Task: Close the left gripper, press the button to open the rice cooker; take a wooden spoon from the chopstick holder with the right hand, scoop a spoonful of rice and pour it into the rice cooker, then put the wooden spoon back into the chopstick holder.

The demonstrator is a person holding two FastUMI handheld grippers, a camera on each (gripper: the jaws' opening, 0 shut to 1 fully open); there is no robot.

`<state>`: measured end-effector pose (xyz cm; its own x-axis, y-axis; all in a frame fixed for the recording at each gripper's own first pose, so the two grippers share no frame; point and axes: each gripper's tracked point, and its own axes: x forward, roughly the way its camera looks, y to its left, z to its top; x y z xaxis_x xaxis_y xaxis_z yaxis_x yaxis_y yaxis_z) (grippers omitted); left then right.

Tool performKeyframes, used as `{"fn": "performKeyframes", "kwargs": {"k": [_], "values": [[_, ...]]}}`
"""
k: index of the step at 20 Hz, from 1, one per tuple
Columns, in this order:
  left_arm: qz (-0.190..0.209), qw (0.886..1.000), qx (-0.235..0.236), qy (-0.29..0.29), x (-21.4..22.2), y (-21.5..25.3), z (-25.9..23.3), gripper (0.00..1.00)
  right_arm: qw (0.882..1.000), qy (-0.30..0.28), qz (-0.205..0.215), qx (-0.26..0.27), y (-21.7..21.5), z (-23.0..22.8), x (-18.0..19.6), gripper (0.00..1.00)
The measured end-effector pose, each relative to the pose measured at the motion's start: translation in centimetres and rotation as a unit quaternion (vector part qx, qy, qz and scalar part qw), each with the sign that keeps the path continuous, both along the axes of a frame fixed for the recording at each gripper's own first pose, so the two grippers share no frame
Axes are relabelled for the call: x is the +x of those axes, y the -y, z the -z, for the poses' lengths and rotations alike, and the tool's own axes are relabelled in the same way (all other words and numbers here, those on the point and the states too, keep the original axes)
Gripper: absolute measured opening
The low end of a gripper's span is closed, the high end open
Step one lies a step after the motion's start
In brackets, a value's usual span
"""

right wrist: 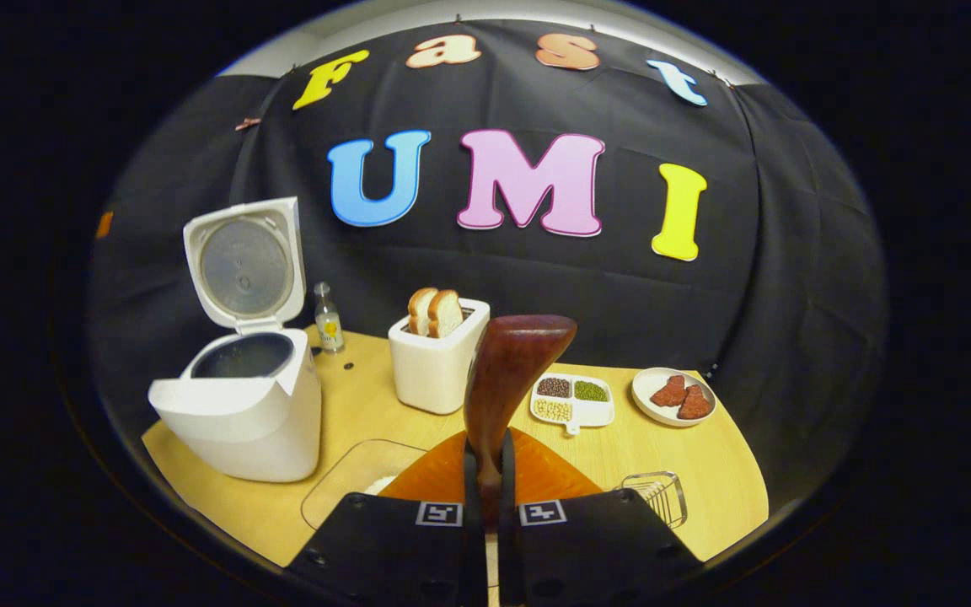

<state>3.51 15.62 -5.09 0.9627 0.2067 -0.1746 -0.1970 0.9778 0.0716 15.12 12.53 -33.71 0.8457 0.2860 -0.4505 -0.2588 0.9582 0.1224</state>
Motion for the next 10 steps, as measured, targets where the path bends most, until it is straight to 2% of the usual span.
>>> {"fn": "performKeyframes", "kwargs": {"k": [6, 7, 8, 10], "values": [[-0.002, 1.0, 0.01, -0.009, 0.2, -2.0, 0.4, 0.97, 0.996, -0.026, -0.038, -0.077, -2.8, 6.8, 0.0, 0.1], [-0.003, 1.0, 0.008, -0.01, 0.2, -2.1, 0.5, 0.97, 0.996, -0.027, -0.04, -0.07, -3.5, 6.9, 0.0, 0.05], [-0.004, 1.0, 0.006, -0.011, 0.3, -2.2, 0.6, 0.97, 0.997, -0.037, -0.038, -0.057, -4.2, 7.2, -0.1, 0.1], [-0.003, 1.0, 0.002, -0.015, 0.3, -2.2, 1.1, 0.97, 0.997, -0.076, -0.024, 0.011, -6.1, 7.8, -1.2, 0.1]]}}
